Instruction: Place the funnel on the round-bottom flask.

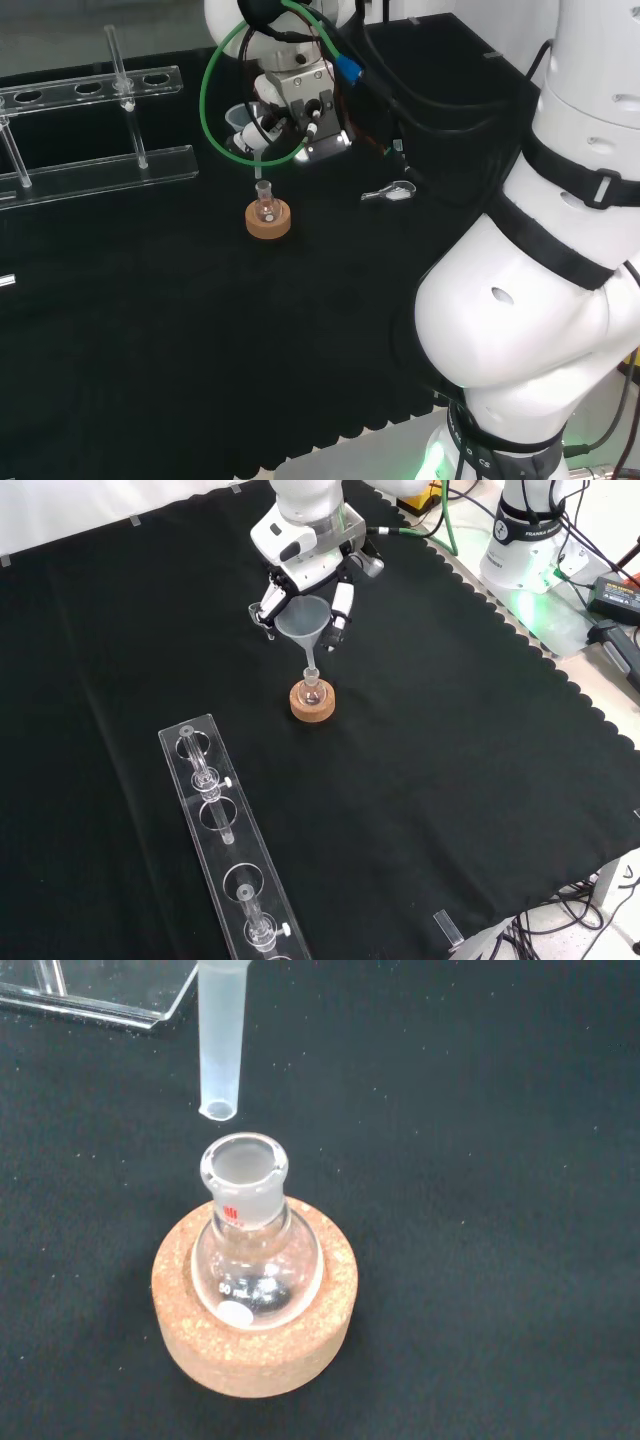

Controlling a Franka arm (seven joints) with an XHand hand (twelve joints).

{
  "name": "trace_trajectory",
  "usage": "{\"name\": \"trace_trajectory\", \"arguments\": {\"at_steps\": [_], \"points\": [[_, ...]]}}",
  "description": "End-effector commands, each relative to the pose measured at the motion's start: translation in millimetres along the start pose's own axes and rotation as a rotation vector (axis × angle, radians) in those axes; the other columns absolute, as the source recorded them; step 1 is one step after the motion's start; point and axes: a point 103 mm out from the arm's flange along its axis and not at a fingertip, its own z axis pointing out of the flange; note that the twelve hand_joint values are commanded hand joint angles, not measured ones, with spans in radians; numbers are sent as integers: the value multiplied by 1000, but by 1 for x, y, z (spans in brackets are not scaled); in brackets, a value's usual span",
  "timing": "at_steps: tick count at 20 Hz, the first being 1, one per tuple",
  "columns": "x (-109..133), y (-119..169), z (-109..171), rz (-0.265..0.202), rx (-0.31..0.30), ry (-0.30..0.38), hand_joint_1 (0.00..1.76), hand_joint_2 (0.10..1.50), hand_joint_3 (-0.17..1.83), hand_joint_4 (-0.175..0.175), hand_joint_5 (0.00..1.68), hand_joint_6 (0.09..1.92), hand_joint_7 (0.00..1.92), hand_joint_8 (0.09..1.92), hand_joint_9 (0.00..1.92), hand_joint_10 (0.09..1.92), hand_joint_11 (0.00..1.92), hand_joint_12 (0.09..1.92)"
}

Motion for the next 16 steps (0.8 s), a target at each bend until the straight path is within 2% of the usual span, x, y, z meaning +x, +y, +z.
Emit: {"name": "trace_trajectory", "arguments": {"at_steps": [1, 11, 16], "points": [[0, 1, 6, -6, 14, 19, 994, 1146, 241, -57, 729, 1442, 1126, 1626, 1635, 1246, 1920, 1013], [-12, 3, 18, 0, 30, 56, 994, 1143, 246, -57, 729, 1442, 1126, 1626, 1634, 1248, 1920, 1014], [-12, 5, 20, -2, 44, 54, 994, 1143, 248, -57, 729, 1442, 1126, 1626, 1634, 1249, 1920, 1014]]}}
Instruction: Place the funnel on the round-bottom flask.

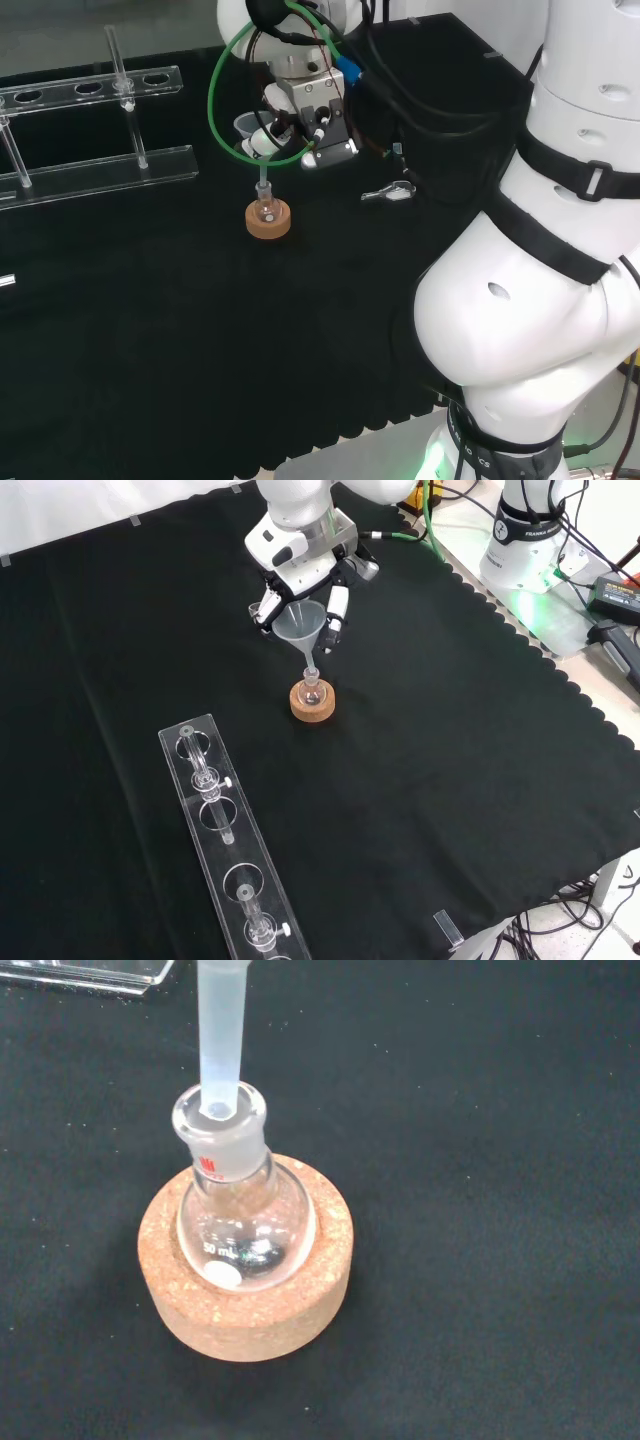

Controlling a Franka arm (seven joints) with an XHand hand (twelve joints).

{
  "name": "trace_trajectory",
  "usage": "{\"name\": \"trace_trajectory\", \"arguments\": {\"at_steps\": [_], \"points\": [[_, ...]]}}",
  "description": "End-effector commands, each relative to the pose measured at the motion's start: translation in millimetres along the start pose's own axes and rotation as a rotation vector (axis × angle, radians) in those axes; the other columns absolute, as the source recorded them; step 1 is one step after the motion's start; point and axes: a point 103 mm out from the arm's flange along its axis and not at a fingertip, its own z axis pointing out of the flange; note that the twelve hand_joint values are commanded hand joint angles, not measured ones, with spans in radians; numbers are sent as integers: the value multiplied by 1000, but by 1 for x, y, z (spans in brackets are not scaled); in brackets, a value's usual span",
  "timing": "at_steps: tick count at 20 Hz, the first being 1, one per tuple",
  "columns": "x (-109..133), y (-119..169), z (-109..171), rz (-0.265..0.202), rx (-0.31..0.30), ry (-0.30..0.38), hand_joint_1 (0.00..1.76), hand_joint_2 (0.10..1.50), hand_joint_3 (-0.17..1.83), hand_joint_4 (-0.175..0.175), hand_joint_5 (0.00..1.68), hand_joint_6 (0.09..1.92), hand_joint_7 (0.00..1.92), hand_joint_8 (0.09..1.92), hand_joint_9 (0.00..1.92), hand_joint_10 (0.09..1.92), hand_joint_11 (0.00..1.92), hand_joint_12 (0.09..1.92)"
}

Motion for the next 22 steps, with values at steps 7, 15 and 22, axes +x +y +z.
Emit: {"name": "trace_trajectory", "arguments": {"at_steps": [7, 15, 22], "points": [[-3, 6, 8, -5, 22, 6, 994, 1142, 250, -56, 729, 1443, 1126, 1627, 1633, 1251, 1920, 1013], [9, 23, 35, -38, 32, 12, 994, 1140, 253, -56, 729, 1444, 1126, 1628, 1633, 1252, 1920, 1013], [9, 16, 39, -48, -52, -64, 993, 1139, 256, -56, 729, 1444, 1126, 1629, 1633, 1254, 1920, 1013]]}}
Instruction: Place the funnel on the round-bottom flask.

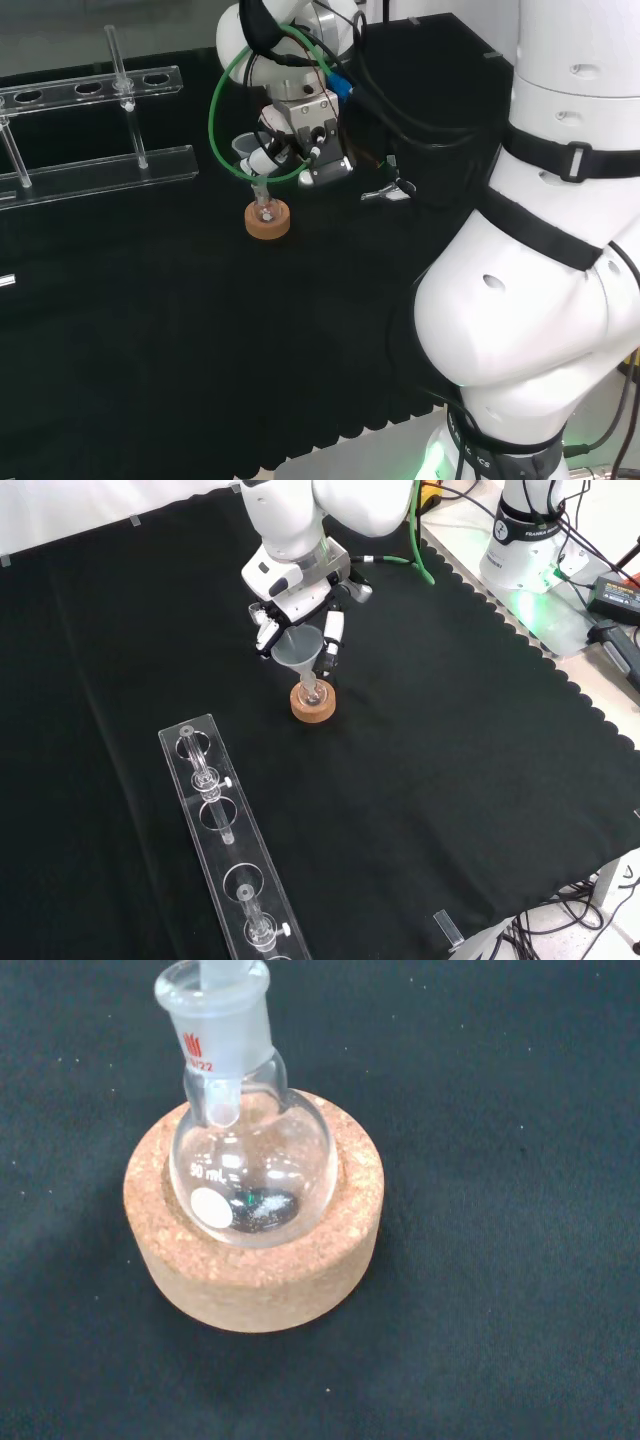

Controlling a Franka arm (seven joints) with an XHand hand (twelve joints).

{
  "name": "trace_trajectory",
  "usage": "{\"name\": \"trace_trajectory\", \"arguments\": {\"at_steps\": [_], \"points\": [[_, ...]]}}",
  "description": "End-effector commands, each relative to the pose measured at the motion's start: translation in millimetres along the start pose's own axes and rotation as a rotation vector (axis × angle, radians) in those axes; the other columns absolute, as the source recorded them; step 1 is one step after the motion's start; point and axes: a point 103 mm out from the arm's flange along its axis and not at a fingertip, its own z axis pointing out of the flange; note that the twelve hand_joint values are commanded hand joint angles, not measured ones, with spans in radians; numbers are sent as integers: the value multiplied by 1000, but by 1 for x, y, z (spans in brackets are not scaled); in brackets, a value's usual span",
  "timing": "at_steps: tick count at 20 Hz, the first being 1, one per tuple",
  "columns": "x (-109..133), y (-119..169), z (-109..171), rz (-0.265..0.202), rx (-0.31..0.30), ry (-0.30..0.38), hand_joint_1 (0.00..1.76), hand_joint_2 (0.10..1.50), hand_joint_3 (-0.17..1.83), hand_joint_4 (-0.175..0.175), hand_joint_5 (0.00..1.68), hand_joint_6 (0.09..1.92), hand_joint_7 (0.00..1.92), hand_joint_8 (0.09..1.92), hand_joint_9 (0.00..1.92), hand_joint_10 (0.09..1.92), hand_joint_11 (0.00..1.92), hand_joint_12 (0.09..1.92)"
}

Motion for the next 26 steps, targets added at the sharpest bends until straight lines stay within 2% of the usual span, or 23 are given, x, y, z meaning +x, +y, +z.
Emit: {"name": "trace_trajectory", "arguments": {"at_steps": [1, 6, 19, 26], "points": [[2, -6, 0, -9, -70, -70, 993, 1139, 256, -56, 729, 1445, 1126, 1629, 1632, 1254, 1920, 1013], [4, -11, -2, 1, -94, -116, 992, 1138, 258, -55, 728, 1445, 1126, 1629, 1632, 1255, 1920, 1013], [7, -6, 2, 2, -42, -160, 991, 1137, 263, -53, 728, 1448, 1127, 1631, 1632, 1257, 1920, 1013], [10, -6, 1, 3, -36, -166, 990, 1136, 266, -52, 727, 1449, 1127, 1631, 1632, 1258, 1920, 1013]]}}
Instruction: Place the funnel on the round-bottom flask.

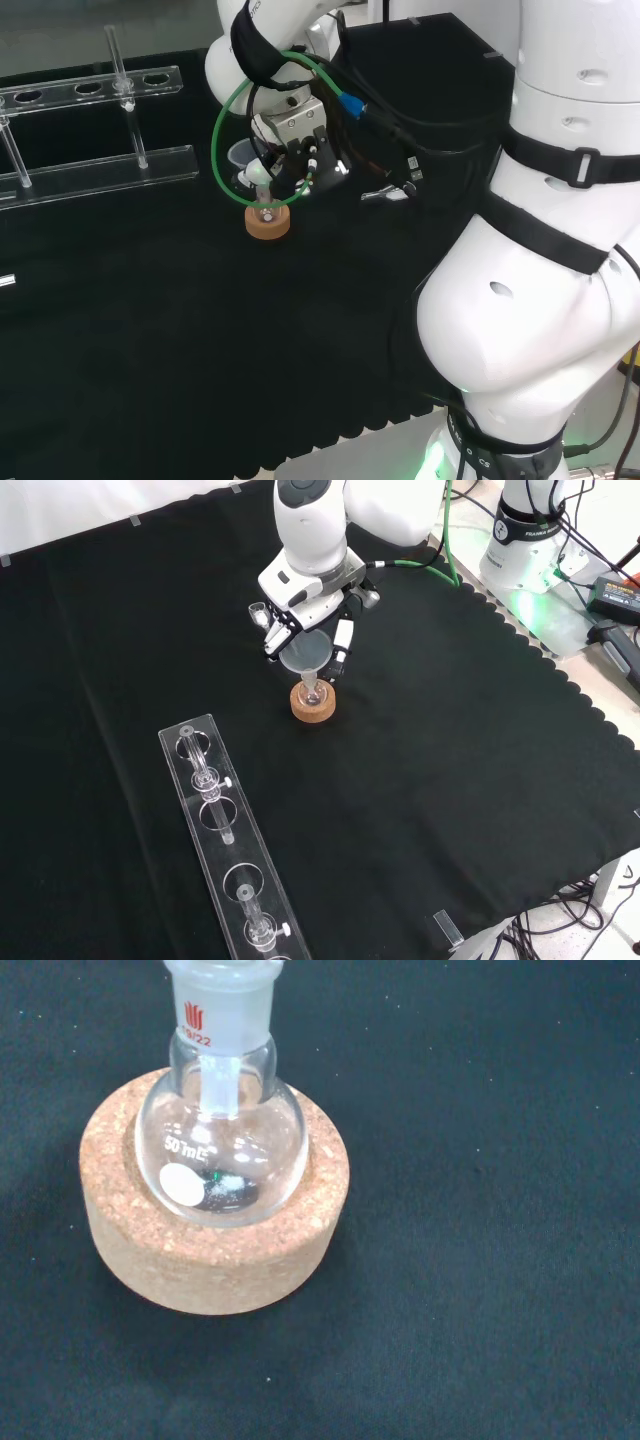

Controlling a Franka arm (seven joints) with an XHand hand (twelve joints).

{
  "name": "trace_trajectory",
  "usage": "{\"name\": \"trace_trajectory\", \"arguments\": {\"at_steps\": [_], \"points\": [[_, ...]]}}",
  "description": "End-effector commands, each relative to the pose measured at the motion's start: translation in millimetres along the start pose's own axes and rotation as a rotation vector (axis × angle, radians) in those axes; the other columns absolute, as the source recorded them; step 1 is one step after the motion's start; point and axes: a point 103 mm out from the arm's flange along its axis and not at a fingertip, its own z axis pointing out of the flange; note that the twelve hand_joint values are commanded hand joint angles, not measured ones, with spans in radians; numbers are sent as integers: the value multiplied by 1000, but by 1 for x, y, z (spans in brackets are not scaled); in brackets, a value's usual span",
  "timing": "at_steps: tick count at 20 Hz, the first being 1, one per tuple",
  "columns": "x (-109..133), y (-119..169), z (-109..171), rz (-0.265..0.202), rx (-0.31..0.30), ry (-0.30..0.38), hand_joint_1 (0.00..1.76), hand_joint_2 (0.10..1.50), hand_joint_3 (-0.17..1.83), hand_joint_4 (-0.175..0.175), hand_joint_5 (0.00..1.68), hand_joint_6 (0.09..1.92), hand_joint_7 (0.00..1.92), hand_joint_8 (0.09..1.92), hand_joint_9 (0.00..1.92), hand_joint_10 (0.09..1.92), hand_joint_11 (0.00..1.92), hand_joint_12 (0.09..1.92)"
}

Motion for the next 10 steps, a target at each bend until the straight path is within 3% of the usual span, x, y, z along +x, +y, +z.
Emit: {"name": "trace_trajectory", "arguments": {"at_steps": [1, 2, 4, 7, 10], "points": [[0, 0, 0, -4, 7, 13, 987, 1136, 268, -48, 726, 1451, 1127, 1632, 1633, 1259, 1920, 1012], [-1, 0, 0, -4, 18, 25, 979, 1137, 267, -36, 722, 1454, 1120, 1636, 1626, 1255, 1920, 1008], [-4, -1, 0, -2, 50, 49, 839, 1087, 258, -125, 608, 1394, 1060, 1623, 1574, 1184, 1905, 975], [-8, -1, 0, 4, 120, 69, 637, 917, 210, -170, 248, 1030, 742, 1426, 1295, 954, 1691, 797], [-8, -1, 2, 3, 171, 76, 447, 813, 155, -175, 124, 451, 331, 1163, 725, 917, 1095, 1062]]}}
